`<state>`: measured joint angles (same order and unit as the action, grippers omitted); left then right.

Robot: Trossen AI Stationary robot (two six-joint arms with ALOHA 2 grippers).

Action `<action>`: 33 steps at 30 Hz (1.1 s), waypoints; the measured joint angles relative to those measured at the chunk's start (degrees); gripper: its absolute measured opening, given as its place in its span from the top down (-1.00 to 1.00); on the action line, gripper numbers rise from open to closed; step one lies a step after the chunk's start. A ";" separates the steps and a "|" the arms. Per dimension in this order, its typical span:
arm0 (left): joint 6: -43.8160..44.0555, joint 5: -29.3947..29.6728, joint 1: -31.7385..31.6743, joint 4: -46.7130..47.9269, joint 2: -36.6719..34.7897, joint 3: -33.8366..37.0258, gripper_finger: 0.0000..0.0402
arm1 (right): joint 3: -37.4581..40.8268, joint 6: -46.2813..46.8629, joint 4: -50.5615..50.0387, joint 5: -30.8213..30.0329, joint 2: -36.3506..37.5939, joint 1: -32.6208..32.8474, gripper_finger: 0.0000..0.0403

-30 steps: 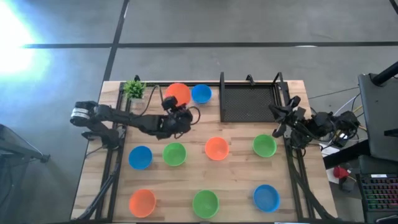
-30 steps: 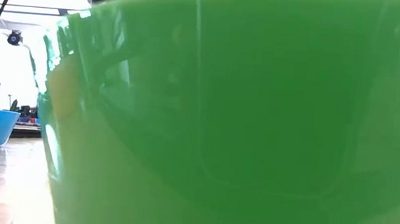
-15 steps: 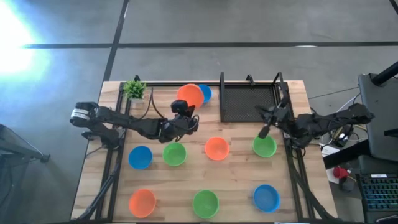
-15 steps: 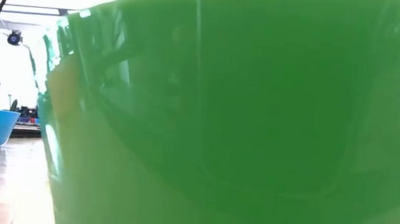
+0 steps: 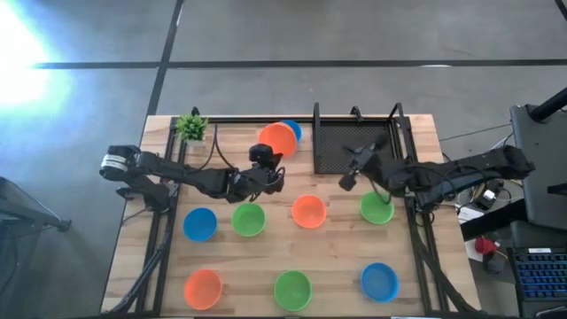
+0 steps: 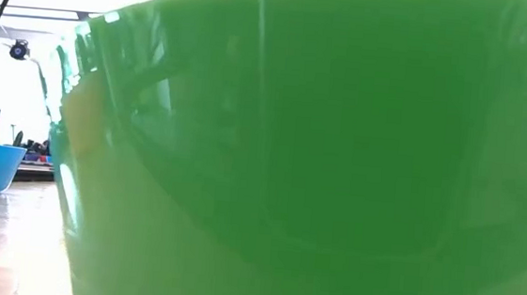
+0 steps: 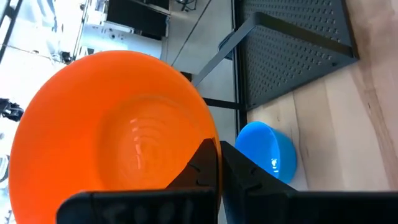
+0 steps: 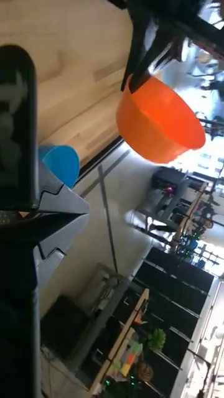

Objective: Pick & Place Mini bowls
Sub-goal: Put the top orange bowl on the shelf

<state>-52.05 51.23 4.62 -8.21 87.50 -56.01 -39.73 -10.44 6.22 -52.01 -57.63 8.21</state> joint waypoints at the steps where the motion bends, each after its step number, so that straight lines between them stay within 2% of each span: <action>1: 0.00 -0.41 -0.02 0.19 0.00 0.00 1.00 | -0.83 -0.22 0.02 0.00 -1.31 -0.07 0.96; 6: -0.07 -1.29 -0.11 0.37 0.02 0.00 1.00 | -4.48 -0.26 0.12 0.76 -6.39 -0.02 0.96; 14: -0.19 -3.20 -0.15 0.21 0.51 0.00 1.00 | -8.94 0.91 0.08 9.16 -11.71 -0.36 0.96; 22: -0.90 -2.78 -0.12 1.39 5.11 -3.09 1.00 | -13.61 -0.58 -0.13 9.18 -17.07 -0.55 0.96; 33: -0.87 -0.22 -0.13 2.69 5.44 -3.96 1.00 | -17.89 -3.56 -2.86 7.26 -20.62 -0.87 0.96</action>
<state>-52.93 51.02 4.49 -5.52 92.95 -59.96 -57.62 -14.00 3.36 -44.75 -78.24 7.33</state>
